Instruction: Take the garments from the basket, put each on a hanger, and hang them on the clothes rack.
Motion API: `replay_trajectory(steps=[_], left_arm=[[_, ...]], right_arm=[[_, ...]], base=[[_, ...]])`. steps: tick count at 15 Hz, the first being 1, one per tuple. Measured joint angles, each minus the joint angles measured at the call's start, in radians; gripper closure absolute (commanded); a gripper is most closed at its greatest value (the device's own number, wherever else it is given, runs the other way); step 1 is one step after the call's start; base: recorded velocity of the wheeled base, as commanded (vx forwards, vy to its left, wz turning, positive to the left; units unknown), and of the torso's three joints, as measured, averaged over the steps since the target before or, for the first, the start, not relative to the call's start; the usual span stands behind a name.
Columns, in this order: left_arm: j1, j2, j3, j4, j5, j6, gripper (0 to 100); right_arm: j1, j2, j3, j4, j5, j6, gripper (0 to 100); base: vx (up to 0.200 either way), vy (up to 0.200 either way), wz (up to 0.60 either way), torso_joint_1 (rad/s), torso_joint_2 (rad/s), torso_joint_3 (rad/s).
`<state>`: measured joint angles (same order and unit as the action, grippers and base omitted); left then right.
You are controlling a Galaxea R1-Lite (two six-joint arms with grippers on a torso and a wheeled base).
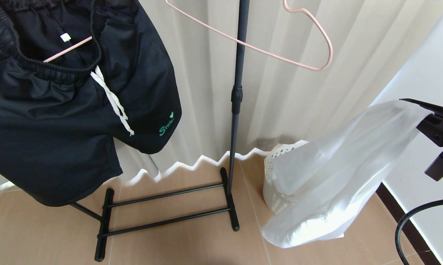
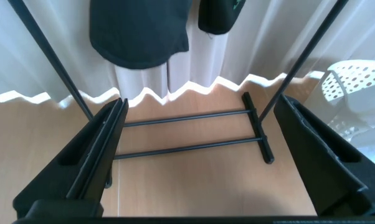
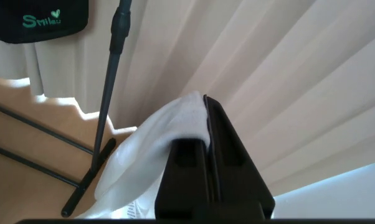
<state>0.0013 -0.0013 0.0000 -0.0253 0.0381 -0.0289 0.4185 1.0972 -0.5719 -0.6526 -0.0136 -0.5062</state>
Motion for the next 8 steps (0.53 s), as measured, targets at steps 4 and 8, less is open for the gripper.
replay_trajectory(steps=[4, 8], left_arm=[[0.000, 0.000, 0.000, 0.001, 0.000, 0.000, 0], [0.000, 0.000, 0.000, 0.001, 0.000, 0.000, 0]], right_arm=[[0.000, 0.000, 0.000, 0.001, 0.000, 0.000, 100], [0.000, 0.000, -0.002, 0.001, 0.000, 0.000, 100]], base=[[0.000, 0.000, 0.00, 0.020, -0.06, -0.013], [0.000, 0.000, 0.00, 0.004, -0.01, 0.178]])
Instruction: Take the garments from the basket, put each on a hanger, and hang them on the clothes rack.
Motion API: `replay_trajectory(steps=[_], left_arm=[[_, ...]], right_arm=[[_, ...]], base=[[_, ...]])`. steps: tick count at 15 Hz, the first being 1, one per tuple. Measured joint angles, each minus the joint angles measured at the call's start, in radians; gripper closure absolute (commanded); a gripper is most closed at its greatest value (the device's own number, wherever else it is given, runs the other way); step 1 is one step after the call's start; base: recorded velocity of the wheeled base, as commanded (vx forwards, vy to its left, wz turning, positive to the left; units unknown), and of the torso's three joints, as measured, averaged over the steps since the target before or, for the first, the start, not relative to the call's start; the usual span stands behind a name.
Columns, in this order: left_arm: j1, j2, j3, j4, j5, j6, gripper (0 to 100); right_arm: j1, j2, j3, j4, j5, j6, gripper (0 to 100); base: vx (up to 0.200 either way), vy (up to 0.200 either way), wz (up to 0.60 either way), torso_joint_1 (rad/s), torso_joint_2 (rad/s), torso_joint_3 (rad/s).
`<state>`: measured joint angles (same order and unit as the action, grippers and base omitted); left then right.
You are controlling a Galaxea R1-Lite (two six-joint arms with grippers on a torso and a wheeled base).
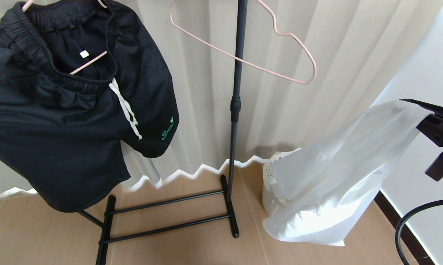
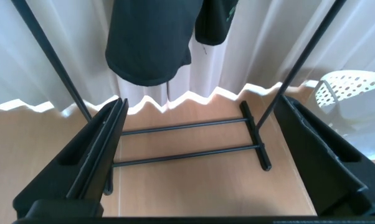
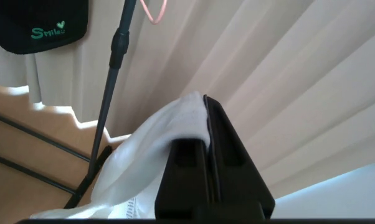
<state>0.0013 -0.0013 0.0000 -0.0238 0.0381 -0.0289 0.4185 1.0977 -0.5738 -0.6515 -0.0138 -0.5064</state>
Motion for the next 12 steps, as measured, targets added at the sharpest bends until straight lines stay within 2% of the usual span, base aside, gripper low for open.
replay_trajectory(steps=[4, 12], left_arm=[[0.000, 0.000, 0.000, 0.001, 0.000, 0.000, 0], [0.000, 0.000, 0.000, -0.001, 0.002, -0.002, 0]], right_arm=[[-0.001, 0.007, -0.006, 0.000, 0.000, 0.000, 100], [-0.024, 0.009, 0.000, 0.000, 0.004, -0.001, 100]], base=[[0.000, 0.000, 0.00, 0.024, -0.05, 0.154], [0.000, 0.000, 0.00, 0.176, -0.49, -0.111]])
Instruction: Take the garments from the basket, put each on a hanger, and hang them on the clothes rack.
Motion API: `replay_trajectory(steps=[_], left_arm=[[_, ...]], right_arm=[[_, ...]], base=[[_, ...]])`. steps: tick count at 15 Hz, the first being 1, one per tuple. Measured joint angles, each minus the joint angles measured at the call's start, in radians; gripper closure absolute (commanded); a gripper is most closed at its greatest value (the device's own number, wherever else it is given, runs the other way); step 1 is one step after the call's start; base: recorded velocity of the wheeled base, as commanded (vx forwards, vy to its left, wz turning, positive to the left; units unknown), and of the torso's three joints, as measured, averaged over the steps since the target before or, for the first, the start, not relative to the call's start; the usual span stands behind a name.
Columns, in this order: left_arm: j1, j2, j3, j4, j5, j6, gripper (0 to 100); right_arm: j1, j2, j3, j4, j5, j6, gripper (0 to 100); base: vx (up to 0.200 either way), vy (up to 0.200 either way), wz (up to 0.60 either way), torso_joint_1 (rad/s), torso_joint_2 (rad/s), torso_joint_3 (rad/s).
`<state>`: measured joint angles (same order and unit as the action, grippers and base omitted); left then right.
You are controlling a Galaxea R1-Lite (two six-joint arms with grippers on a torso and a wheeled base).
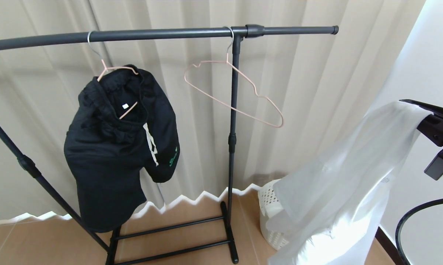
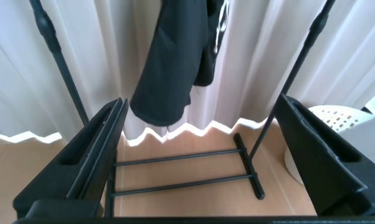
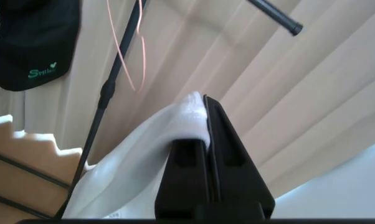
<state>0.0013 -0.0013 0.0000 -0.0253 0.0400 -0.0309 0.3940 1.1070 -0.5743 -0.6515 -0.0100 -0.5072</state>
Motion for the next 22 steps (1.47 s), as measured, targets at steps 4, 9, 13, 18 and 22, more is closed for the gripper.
replay_trajectory(steps=[4, 9, 13, 18, 22], left_arm=[[0.000, 0.000, 0.000, -0.002, 0.001, 0.004, 0], [0.000, 0.000, 0.000, -0.002, 0.000, 0.005, 0], [0.000, 0.000, 0.000, -0.002, 0.000, 0.004, 0], [0.000, 0.000, 0.000, 0.000, 0.000, 0.002, 0], [0.000, 0.000, 0.000, 0.000, 0.000, 0.002, 0]], right_arm=[[-0.001, 0.000, 0.002, 0.002, 0.000, 0.000, 100], [-0.001, -0.001, 0.004, 0.001, 0.000, -0.001, 100], [-0.001, -0.001, 0.009, 0.001, 0.000, -0.001, 100], [-0.001, -0.002, 0.015, 0.001, -0.001, -0.003, 100], [0.000, -0.005, 0.016, 0.000, -0.001, -0.003, 100]], base=[[0.000, 0.000, 0.00, 0.234, -0.58, -0.298], [0.000, 0.000, 0.00, 0.206, -0.48, -0.279], [0.000, 0.000, 0.00, 0.166, -0.37, -0.215], [0.000, 0.000, 0.00, 0.161, -0.36, -0.205], [0.000, 0.000, 0.00, 0.155, -0.35, -0.215]])
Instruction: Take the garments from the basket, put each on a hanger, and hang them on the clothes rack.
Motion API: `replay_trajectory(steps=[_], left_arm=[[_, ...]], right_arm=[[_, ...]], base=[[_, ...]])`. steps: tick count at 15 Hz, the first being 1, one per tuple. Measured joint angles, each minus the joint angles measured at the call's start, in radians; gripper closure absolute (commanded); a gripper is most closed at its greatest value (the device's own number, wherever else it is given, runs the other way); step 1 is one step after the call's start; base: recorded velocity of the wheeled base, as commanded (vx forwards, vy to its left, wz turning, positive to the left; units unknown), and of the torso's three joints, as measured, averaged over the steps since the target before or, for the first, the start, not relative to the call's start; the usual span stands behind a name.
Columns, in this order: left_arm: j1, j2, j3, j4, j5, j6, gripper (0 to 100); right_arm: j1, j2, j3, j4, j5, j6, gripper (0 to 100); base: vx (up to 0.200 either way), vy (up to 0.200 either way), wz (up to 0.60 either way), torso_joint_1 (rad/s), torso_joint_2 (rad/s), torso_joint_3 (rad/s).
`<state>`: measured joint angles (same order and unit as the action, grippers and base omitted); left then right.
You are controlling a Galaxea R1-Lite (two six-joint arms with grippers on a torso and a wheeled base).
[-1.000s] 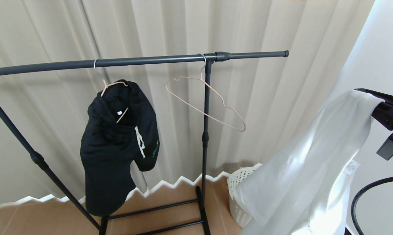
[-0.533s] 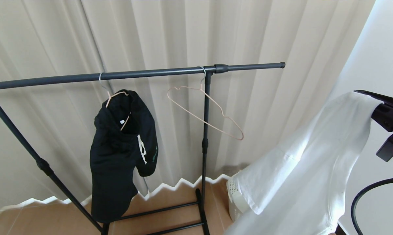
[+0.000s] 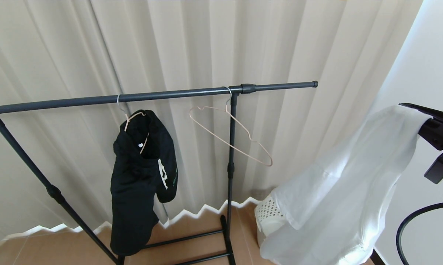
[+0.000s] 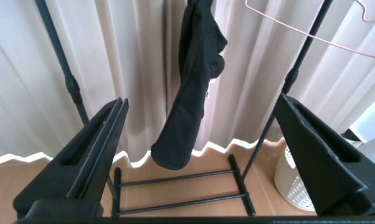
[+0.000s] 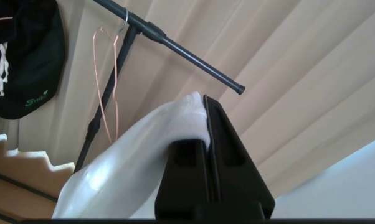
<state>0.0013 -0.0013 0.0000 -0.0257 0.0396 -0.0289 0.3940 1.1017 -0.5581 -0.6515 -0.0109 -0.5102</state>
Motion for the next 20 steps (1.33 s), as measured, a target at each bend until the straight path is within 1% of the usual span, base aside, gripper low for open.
replay_trajectory(steps=[4, 8, 14, 18, 20], left_arm=[[0.000, 0.000, 0.000, -0.002, 0.001, 0.000, 0], [0.000, 0.000, 0.000, -0.003, 0.001, -0.001, 0], [0.000, 0.000, 0.000, -0.002, 0.001, 0.004, 0], [-0.001, 0.000, 0.000, 0.005, -0.010, 0.015, 0], [-0.006, 0.013, 0.000, 0.008, -0.033, 0.047, 0]], right_arm=[[-0.001, -0.001, 0.006, -0.001, 0.000, 0.000, 100], [0.000, -0.002, 0.006, -0.002, 0.000, 0.000, 100], [-0.001, -0.002, 0.013, 0.002, 0.000, -0.004, 100], [0.000, -0.001, 0.011, -0.001, 0.003, -0.004, 100], [-0.001, 0.001, 0.012, 0.001, 0.017, -0.003, 100]], base=[[0.000, 0.000, 0.00, 0.143, -0.30, -0.211], [0.000, 0.000, 0.00, 0.015, -0.05, -0.024], [0.000, 0.000, 0.60, 0.008, 0.00, 0.002], [0.000, 0.000, 0.00, 0.000, 0.00, 0.000], [0.000, 0.000, 0.00, 0.000, 0.00, 0.000]])
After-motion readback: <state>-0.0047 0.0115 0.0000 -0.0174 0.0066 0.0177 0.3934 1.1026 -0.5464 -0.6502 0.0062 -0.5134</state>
